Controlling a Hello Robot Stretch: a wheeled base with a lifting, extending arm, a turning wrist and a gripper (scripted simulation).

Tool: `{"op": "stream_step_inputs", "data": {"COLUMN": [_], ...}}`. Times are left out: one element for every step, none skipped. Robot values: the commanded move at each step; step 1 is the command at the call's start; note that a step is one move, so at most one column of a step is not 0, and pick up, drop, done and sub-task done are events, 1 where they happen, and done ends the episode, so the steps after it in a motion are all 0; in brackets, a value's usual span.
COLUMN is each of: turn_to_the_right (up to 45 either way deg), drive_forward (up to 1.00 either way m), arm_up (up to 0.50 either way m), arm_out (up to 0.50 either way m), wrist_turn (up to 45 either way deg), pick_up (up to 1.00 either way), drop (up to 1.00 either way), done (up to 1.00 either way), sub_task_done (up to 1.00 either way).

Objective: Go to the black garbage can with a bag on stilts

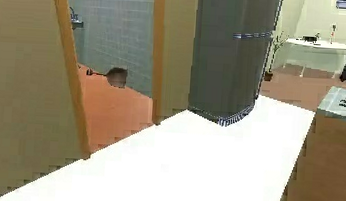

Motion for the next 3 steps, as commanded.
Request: {"op": "stream_step_inputs", "data": {"turn_to_the_right": [0.0,0.0,-45.0], "drive_forward": [1.00,0.65,0.00], "arm_up": [0.00,0.00,0.00], "arm_out": [0.00,0.00,0.00], "wrist_turn": [0.0,0.0,0.0], "pick_up": [0.00,0.00,0.00], "drop": [0.00,0.00,0.00], "done": [0.00,0.00,0.00], "sub_task_done": [0.00,0.00,0.00]}}
